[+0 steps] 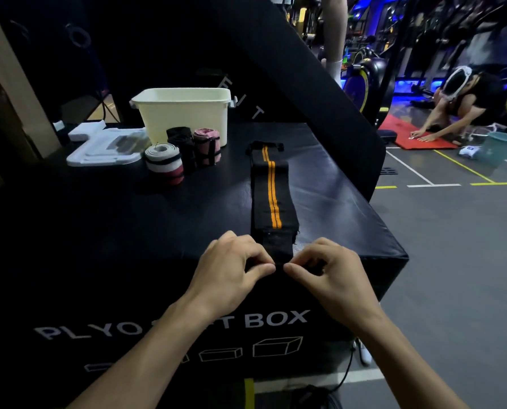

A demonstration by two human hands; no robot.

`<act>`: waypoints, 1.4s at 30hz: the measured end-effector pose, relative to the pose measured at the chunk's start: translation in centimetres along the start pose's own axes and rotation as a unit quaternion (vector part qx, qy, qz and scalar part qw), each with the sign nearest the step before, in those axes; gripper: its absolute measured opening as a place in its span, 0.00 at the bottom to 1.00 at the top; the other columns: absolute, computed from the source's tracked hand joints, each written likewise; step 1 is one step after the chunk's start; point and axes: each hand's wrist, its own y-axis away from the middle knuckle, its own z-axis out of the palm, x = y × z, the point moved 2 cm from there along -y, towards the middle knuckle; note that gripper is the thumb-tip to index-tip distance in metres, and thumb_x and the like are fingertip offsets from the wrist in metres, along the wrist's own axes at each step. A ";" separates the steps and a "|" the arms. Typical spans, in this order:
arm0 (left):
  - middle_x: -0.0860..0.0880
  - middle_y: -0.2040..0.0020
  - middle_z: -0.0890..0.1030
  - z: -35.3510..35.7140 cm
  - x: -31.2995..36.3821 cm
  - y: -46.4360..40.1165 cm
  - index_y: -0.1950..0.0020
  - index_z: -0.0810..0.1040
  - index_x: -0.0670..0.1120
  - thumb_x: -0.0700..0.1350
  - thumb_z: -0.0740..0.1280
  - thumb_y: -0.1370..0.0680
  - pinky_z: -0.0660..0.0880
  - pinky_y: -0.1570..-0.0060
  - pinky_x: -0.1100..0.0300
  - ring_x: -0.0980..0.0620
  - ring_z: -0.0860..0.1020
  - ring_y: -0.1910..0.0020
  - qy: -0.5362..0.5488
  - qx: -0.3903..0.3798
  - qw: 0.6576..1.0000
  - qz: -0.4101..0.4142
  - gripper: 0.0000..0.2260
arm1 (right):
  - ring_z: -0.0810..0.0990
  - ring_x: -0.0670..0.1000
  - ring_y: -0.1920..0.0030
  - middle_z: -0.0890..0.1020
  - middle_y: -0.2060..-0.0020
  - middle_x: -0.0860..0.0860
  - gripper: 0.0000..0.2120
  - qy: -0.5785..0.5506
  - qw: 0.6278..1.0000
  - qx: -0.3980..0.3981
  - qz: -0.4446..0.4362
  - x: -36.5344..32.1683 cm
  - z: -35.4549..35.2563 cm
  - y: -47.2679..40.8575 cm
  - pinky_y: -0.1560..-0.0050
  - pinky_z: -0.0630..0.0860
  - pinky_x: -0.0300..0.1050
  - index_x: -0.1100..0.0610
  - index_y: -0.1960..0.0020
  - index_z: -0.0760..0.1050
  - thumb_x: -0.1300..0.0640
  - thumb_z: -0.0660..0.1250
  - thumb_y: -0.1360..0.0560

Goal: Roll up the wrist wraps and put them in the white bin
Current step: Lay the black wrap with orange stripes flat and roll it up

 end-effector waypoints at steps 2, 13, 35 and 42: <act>0.62 0.55 0.81 0.1 -0.1 0.0 0.53 0.85 0.58 0.56 0.73 0.23 0.72 0.41 0.52 0.61 0.72 0.49 0.011 0.002 1.000 -0.023 0.04 | 0.80 0.41 0.61 0.82 0.64 0.42 0.07 0.012 1.000 0.004 0.025 -0.1 0.2 -0.2 0.62 0.72 0.32 0.47 0.63 0.83 0.47 0.78 0.29; 0.58 0.56 0.77 0.7 1.0 -0.5 0.62 0.84 0.57 0.56 0.75 0.27 0.69 0.40 0.55 0.57 0.74 0.48 -0.013 0.040 0.992 -0.115 0.06 | 0.80 0.44 0.66 0.81 0.69 0.46 0.11 0.061 0.993 -0.016 0.100 -1.5 0.8 -1.3 0.62 0.79 0.48 0.52 0.66 0.80 0.49 0.76 0.29; 0.56 0.58 0.80 1.4 -0.6 0.5 0.59 0.84 0.53 0.52 0.74 0.24 0.73 0.71 0.58 0.53 0.75 0.61 -0.181 0.156 0.949 0.204 0.06 | 0.80 0.46 0.69 0.81 0.73 0.49 0.12 0.053 0.988 -0.011 0.141 -1.3 1.1 -1.8 0.66 0.76 0.48 0.56 0.69 0.80 0.51 0.77 0.32; 0.55 0.56 0.80 2.0 -1.1 0.4 0.60 0.83 0.49 0.51 0.71 0.23 0.74 0.68 0.57 0.51 0.74 0.61 -0.201 0.165 0.940 0.220 0.09 | 0.80 0.45 0.68 0.82 0.73 0.47 0.11 0.046 0.991 -0.009 0.128 -1.1 1.2 -1.7 0.66 0.75 0.46 0.54 0.68 0.80 0.50 0.77 0.32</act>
